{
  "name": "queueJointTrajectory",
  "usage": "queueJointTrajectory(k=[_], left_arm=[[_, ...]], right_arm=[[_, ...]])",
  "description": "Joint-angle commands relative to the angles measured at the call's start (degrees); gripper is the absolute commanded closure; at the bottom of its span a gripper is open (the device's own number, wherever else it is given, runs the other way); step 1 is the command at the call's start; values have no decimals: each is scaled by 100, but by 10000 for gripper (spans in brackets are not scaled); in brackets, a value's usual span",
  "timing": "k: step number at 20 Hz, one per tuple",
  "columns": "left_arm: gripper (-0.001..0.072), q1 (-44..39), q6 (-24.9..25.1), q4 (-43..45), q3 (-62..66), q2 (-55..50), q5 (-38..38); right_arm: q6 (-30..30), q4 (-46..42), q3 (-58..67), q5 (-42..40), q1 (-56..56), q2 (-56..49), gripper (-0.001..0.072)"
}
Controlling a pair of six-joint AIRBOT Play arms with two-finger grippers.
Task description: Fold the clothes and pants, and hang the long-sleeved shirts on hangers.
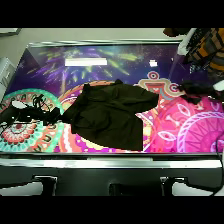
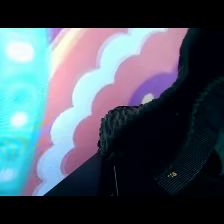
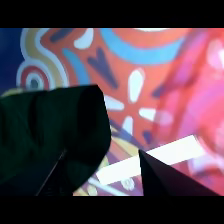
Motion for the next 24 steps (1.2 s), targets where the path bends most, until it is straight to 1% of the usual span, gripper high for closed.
queueJointTrajectory(k=[1, 3, 4, 6, 9, 12, 15, 19, 24], left_arm=[[688, -2, 13, -164, 2, 0, 0], [688, -2, 13, -164, 2, 0, -2], [687, -2, 13, -162, 2, 0, -2], [688, -2, 13, -164, 2, 0, -2], [687, -2, 15, -162, 2, 0, 0], [687, -4, 15, -162, 2, 0, 0], [687, -2, 15, -162, 2, 0, 4], [687, -2, 15, -162, 0, -2, 22], [687, -7, 13, -160, -7, -39, 111]], right_arm=[[-483, 107, -905, 1478, -214, 911, 230], [-538, 509, -2087, 1517, 37, 1508, 230], [-544, 745, -2702, 1432, 258, 1814, 229], [-522, 868, -3676, 1145, 839, 2293, 228], [-142, 868, -4542, 691, 1755, 2538, 225], [221, 767, -4811, 232, 2522, 2533, 226], [828, 299, -4811, 186, 2859, 2533, 226], [933, 605, -4811, -13, 2907, 2533, 227], [1080, 728, -5060, -227, 2907, 2531, 228]])
